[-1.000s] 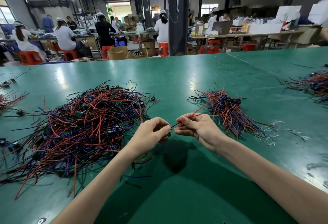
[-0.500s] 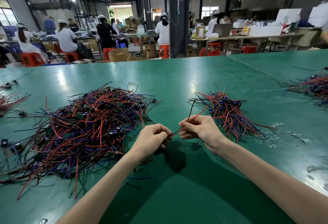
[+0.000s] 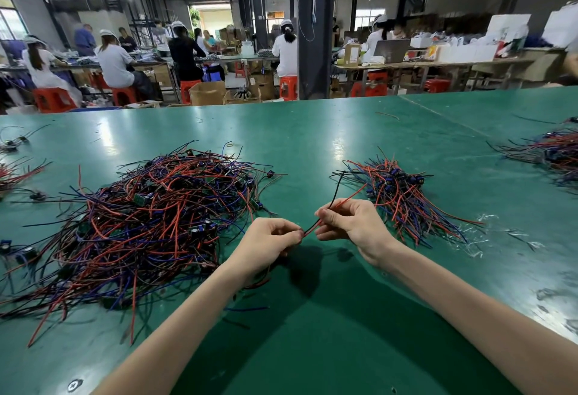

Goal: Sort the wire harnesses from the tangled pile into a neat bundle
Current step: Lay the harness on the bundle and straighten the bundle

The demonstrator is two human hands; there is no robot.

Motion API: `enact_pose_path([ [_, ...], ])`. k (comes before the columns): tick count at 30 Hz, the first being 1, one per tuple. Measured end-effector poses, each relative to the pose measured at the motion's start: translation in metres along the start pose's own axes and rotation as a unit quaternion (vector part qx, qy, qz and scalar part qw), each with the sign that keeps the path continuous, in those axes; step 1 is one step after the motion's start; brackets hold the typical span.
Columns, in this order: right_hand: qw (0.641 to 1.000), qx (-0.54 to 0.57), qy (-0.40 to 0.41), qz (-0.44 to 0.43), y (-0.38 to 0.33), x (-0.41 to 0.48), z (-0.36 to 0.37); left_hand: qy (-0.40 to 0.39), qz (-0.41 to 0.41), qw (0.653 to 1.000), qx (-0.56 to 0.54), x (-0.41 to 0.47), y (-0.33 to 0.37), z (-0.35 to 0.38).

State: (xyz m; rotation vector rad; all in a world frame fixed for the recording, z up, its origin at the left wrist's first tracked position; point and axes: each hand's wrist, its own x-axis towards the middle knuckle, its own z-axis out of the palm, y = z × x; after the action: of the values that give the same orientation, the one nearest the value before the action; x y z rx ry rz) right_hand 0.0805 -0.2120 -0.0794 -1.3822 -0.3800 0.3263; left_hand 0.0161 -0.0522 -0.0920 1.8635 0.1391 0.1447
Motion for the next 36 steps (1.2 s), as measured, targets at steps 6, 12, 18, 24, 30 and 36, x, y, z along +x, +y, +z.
enact_pose_path([
  [6,0.998,0.041,0.007,0.038,-0.001,0.001,-0.001,-0.009,0.049,0.996,0.076,0.0,-0.002,-0.002],
  [12,0.985,0.099,-0.02,0.137,-0.003,0.005,-0.005,-0.011,0.108,0.971,0.212,-0.002,0.0,-0.005],
  [18,0.998,-0.053,0.003,0.041,-0.009,0.01,-0.015,-0.006,0.138,0.946,0.292,-0.005,-0.001,-0.005],
  [24,0.999,0.0,0.026,0.026,-0.005,0.012,-0.016,0.028,0.146,0.943,0.299,0.0,0.001,-0.009],
  [30,0.997,-0.076,0.022,-0.02,-0.003,0.014,-0.017,0.039,0.149,0.938,0.31,0.0,-0.002,-0.009],
  [36,0.999,-0.026,0.018,0.011,-0.003,0.016,-0.019,0.036,0.162,0.934,0.315,-0.001,-0.003,-0.008],
])
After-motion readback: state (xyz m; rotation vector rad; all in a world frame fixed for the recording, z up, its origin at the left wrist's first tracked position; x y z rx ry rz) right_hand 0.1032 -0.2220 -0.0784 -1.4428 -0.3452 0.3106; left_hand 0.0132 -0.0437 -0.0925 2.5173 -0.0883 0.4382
